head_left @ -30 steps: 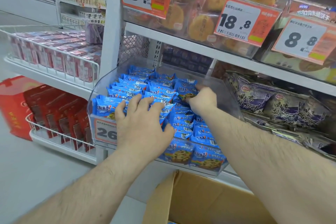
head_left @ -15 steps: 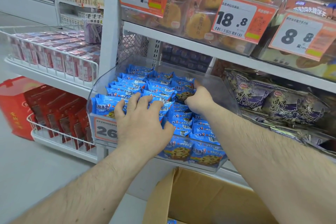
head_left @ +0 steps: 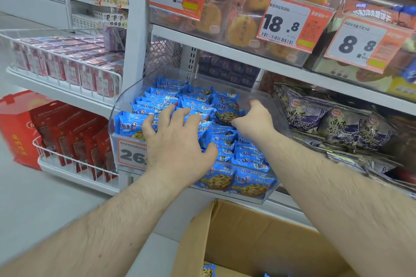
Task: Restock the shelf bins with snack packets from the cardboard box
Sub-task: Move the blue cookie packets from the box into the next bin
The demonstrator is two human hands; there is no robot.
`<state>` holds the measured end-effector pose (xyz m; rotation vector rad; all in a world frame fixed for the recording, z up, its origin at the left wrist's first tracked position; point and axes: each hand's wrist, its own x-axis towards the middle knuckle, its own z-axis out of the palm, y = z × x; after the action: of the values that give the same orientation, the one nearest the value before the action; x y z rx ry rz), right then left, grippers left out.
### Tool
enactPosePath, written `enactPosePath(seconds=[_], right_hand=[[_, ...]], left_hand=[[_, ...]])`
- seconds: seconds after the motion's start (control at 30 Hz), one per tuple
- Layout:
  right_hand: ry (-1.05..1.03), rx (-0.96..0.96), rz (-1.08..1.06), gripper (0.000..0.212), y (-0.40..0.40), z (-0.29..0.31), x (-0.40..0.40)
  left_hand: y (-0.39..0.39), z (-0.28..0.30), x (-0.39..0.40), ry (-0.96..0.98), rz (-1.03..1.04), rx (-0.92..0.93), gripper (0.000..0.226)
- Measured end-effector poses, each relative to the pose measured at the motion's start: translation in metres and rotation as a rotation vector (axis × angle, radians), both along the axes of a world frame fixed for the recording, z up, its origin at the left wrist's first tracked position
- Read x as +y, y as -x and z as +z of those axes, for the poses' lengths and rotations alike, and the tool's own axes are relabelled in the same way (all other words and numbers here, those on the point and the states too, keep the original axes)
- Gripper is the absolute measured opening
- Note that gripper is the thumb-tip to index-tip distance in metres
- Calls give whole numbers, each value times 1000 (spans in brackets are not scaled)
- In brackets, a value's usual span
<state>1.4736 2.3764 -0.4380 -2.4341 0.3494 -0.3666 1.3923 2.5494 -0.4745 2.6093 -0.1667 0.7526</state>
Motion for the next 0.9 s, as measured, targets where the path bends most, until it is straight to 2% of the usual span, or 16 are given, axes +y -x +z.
enactPosePath(seconds=[0.07, 0.17, 0.23, 0.33, 0.4, 0.5, 0.63, 0.73, 0.9], right_hand=[[39, -122, 45, 50, 21, 3, 1], [148, -323, 69, 18, 59, 1, 2], [215, -514, 110, 8, 86, -4, 5], [281, -794, 243, 9, 132, -26, 1], [287, -783, 319, 10, 159, -58, -7], [284, -565, 322, 10, 181, -128, -27], [259, 33, 269, 7, 184, -225, -56], [284, 397, 284, 3, 178, -284, -62], [268, 736, 378, 38, 156, -371, -49]], left_hand=[[4, 3, -4, 16, -53, -86, 58], [15, 7, -12, 42, -152, -197, 50], [22, 8, -15, 100, -297, -236, 39], [34, 5, -19, 131, -603, -72, 17], [40, -6, -22, -10, -729, 101, 15], [44, -30, -30, -198, -789, 380, 13], [45, -55, -42, -336, -776, 663, 22], [43, -65, -52, -339, -775, 746, 23], [33, -79, -66, -307, -761, 836, 17]])
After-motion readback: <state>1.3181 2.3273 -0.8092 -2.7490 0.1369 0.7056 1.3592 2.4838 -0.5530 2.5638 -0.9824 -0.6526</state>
